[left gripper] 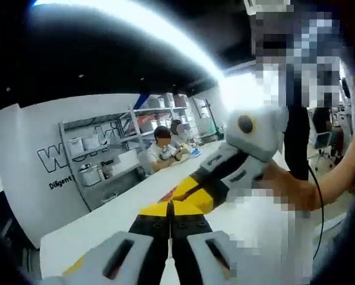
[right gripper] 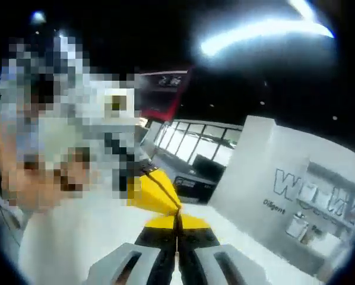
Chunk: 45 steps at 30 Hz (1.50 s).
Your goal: Tear open the coffee pouch, take out the coffee, and pour the coffee from the pouch into the cup
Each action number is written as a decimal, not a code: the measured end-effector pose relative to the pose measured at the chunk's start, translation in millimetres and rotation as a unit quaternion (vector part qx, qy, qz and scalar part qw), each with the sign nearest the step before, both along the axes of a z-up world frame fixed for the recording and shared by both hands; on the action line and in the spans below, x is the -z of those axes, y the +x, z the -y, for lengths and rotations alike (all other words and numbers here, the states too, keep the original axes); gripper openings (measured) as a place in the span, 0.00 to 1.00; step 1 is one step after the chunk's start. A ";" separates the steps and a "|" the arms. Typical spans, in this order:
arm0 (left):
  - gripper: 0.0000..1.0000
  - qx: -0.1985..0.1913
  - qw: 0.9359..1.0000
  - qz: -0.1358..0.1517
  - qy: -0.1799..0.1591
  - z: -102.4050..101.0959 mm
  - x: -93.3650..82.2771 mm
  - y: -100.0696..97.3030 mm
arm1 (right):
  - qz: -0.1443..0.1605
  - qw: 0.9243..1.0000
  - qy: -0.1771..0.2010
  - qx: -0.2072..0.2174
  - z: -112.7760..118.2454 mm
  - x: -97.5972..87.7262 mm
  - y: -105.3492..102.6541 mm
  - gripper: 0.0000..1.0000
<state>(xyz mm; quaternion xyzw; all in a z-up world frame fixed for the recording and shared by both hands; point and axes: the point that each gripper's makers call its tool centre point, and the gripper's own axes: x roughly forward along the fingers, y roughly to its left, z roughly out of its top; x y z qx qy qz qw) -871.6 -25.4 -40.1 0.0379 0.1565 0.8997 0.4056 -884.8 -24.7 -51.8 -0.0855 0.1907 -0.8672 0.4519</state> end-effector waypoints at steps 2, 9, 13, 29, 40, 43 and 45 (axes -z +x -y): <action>0.01 -0.017 1.000 -0.004 0.014 0.2 -0.2 -3.3 | 0.001 1.000 -0.019 0.003 0.0 -1.0 -4.6 0.00; 0.01 -0.027 0.999 -0.012 0.037 0.5 -0.1 -7.8 | 0.003 0.999 -0.048 0.005 0.7 -2.3 -9.9 0.00; 0.01 -0.029 0.999 -0.016 0.041 1.5 -1.8 -7.5 | 0.000 0.999 -0.048 0.003 1.2 -4.3 -9.8 0.00; 0.01 0.060 0.989 0.048 0.124 0.1 -11.8 -0.5 | 0.018 0.996 -0.072 -0.042 -1.8 -16.1 2.5 0.00; 0.10 0.153 0.978 0.053 0.131 -4.2 -17.0 6.4 | 0.022 0.996 -0.071 -0.058 -4.6 -23.7 10.3 0.00; 0.12 0.154 0.979 0.045 0.128 -2.6 -18.2 7.1 | 0.023 0.996 -0.062 -0.064 -2.8 -23.3 14.6 0.00; 0.14 0.158 0.979 0.040 0.125 -2.1 -20.3 9.1 | 0.025 0.996 -0.058 -0.067 -2.2 -22.9 16.0 0.00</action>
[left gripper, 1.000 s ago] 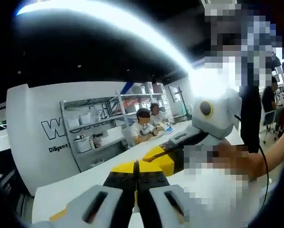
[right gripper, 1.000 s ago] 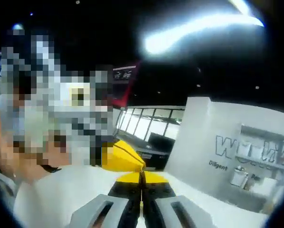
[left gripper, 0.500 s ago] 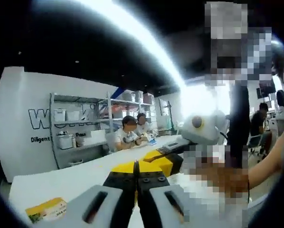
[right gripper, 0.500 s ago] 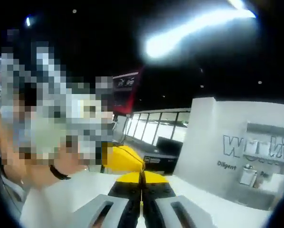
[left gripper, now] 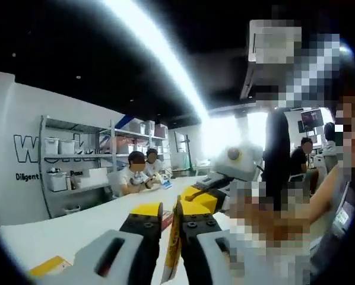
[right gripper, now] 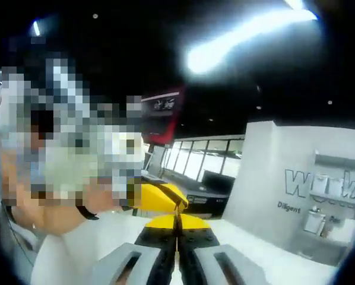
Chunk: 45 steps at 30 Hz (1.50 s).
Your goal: Tear open the coffee pouch, take out the coffee, and pour the coffee from the pouch into the cup
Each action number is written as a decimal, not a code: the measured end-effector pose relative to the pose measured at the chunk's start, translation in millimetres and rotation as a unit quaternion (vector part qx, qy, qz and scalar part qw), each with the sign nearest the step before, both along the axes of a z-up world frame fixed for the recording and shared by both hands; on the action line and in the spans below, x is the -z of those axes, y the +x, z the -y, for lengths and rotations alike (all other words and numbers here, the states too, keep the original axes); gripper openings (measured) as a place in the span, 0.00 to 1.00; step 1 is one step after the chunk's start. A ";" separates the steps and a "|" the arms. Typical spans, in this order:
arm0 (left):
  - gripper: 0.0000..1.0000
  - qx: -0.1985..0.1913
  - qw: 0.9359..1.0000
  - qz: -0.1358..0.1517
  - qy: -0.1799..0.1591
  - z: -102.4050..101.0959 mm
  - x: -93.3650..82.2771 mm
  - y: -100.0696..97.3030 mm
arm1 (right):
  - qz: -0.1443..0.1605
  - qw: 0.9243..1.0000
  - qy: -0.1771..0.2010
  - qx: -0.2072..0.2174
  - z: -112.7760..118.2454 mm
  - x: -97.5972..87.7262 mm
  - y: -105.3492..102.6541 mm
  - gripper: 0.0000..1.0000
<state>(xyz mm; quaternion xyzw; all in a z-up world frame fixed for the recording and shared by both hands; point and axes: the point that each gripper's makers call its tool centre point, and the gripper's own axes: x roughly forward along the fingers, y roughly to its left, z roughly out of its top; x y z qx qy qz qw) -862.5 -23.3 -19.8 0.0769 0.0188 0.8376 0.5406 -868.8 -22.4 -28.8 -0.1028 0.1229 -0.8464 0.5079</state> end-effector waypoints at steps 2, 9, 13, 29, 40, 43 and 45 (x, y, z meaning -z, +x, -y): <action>0.15 0.013 1.000 -0.010 -0.001 -1.3 -3.0 5.8 | -0.001 1.000 0.010 -0.005 1.3 1.5 3.0 0.00; 0.13 0.055 0.996 -0.026 -0.065 -3.8 13.5 21.2 | 0.004 0.997 0.067 -0.047 8.0 18.0 18.9 0.00; 0.05 0.088 0.991 -0.035 -0.095 1.1 21.1 29.9 | 0.013 0.994 0.076 -0.077 11.1 22.2 28.8 0.00; 0.02 0.081 0.989 -0.051 -0.112 19.6 -2.0 20.6 | 0.028 0.987 0.056 -0.148 7.3 19.1 47.9 0.03; 0.02 0.081 0.990 -0.043 -0.112 31.3 -6.3 9.7 | 0.037 0.986 0.071 -0.148 8.8 28.0 43.7 0.05; 0.02 0.081 0.990 -0.041 -0.110 33.9 -8.4 8.7 | 0.045 0.986 0.065 -0.147 9.8 27.1 42.4 0.04; 0.02 0.077 0.990 -0.041 -0.109 34.8 -9.6 7.8 | 0.056 0.988 0.059 -0.135 9.7 25.9 39.5 0.02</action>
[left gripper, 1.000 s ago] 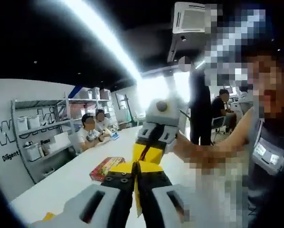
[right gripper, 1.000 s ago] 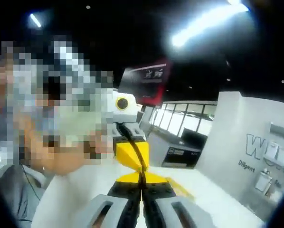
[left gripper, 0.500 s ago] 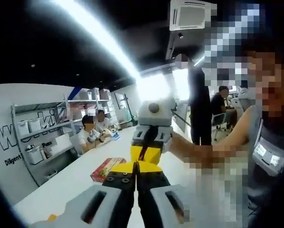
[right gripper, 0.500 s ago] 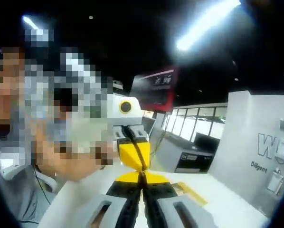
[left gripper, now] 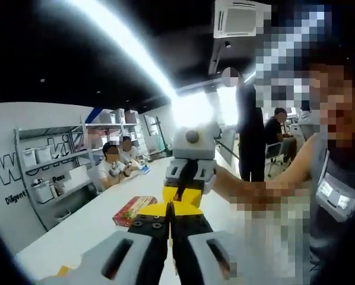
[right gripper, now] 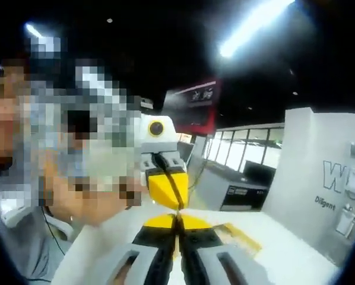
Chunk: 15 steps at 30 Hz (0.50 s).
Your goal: Tear open the coffee pouch, take out the coffee, and pour the coffee from the pouch into the cup
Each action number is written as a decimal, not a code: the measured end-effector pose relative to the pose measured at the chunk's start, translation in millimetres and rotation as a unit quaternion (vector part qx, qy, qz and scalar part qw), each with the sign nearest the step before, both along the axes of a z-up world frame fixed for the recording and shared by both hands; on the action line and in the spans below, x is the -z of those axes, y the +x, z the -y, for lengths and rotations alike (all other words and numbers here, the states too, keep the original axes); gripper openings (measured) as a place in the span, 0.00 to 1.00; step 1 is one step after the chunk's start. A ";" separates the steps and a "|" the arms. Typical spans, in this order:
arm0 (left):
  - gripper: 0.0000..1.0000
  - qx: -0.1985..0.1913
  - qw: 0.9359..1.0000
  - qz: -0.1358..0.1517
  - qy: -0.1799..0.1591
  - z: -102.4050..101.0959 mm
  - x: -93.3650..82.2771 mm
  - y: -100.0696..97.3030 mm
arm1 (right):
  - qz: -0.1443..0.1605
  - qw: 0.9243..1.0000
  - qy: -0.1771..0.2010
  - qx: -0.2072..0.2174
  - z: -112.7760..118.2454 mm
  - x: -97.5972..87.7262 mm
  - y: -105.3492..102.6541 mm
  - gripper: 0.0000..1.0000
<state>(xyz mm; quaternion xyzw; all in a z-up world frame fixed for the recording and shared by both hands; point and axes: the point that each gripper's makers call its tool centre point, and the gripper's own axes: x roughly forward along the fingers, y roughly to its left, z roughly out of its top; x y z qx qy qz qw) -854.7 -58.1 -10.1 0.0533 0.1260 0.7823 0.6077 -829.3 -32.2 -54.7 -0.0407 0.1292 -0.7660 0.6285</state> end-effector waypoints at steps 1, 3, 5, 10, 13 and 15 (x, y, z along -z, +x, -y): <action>0.02 -0.011 1.000 -0.003 0.002 1.2 -1.5 -3.0 | -0.001 1.000 0.000 0.005 0.8 -0.7 -0.7 0.02; 0.02 -0.038 0.999 0.003 0.009 4.0 -4.4 -10.5 | -0.016 0.999 -0.002 0.035 -0.2 -3.1 -8.1 0.01; 0.02 -0.065 0.998 -0.003 0.008 -1.3 2.9 -9.8 | -0.024 0.998 0.002 0.064 0.0 -3.5 -13.9 0.00; 0.01 -0.148 0.988 -0.021 0.027 -31.1 17.5 0.8 | -0.026 0.993 -0.008 0.119 -0.6 -7.4 -25.9 0.00; 0.01 -0.174 0.983 -0.057 0.000 -30.5 19.0 -3.8 | -0.027 0.991 -0.008 0.131 -2.3 -6.1 -31.2 0.00; 0.01 -0.200 0.977 -0.068 -0.006 -20.0 8.7 -22.8 | -0.023 0.990 -0.006 0.138 -4.9 -4.1 -36.6 0.00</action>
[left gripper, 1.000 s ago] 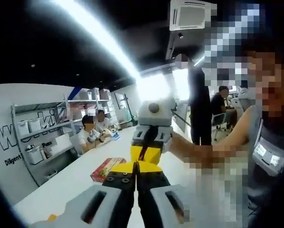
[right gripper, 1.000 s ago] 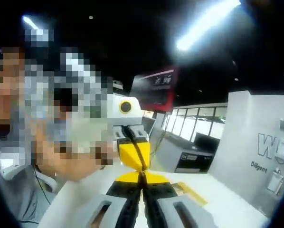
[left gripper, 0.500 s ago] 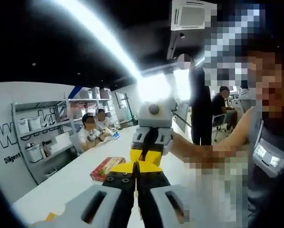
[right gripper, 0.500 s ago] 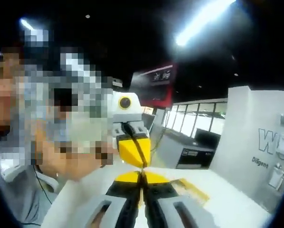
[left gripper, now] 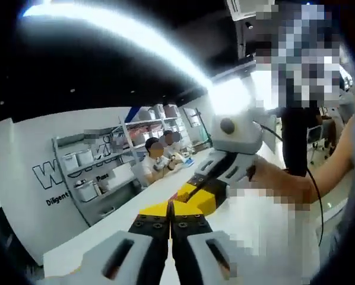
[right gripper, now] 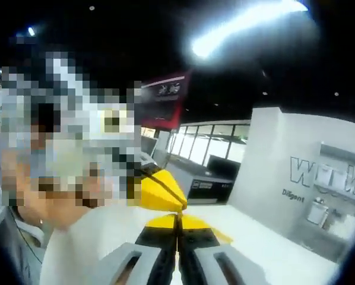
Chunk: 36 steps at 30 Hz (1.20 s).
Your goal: Tear open the coffee pouch, take out the coffee, and pour the coffee from the pouch into the cup
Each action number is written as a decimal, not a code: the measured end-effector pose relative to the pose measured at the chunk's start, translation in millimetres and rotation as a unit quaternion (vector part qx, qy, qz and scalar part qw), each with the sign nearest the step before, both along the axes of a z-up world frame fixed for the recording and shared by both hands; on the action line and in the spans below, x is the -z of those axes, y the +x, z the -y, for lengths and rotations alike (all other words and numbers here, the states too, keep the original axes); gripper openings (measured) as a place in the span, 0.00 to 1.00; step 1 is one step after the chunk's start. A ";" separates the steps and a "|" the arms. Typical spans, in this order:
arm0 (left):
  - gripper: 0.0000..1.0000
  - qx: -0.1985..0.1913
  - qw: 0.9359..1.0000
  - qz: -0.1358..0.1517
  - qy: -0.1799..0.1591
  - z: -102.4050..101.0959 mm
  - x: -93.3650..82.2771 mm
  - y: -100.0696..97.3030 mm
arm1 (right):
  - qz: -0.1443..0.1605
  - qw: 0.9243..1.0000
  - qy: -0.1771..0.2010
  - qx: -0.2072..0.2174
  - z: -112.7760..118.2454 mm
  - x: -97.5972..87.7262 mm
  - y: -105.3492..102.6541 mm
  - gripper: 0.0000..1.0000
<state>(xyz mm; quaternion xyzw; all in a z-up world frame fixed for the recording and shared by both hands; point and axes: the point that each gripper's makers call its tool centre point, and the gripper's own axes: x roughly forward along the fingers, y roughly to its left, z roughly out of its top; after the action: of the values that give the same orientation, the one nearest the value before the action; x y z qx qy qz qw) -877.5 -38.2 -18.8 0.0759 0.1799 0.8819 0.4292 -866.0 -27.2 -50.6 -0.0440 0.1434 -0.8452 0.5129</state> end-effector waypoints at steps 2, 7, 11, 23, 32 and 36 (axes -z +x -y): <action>0.01 -0.016 1.000 -0.015 -0.011 -7.5 2.9 1.0 | 0.006 1.000 -0.003 0.005 -2.9 1.6 -3.9 0.00; 0.01 -0.045 0.999 -0.019 -0.007 -19.6 11.7 9.3 | 0.006 1.000 -0.006 0.018 -4.6 2.1 -10.7 0.00; 0.01 -0.112 0.992 -0.044 -0.022 -6.8 12.6 -0.7 | 0.010 1.000 -0.015 0.013 -4.3 0.2 -12.0 0.00; 0.01 0.002 0.994 0.020 0.105 9.4 -13.3 12.5 | 0.014 1.000 -0.002 -0.008 -1.8 1.0 -6.4 0.00; 0.01 0.044 0.990 0.056 0.122 20.3 -14.2 21.0 | 0.012 0.999 0.010 -0.036 7.0 5.6 9.2 0.00; 0.02 0.022 0.994 0.044 0.099 18.1 -9.4 21.7 | 0.013 0.999 0.013 -0.043 8.6 8.4 11.5 0.00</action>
<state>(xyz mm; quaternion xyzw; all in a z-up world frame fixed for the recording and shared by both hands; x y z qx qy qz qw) -855.8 -56.2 -9.5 0.0835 0.0711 0.8881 0.4465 -854.5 -35.8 -59.0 -0.0324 0.1457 -0.8212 0.5508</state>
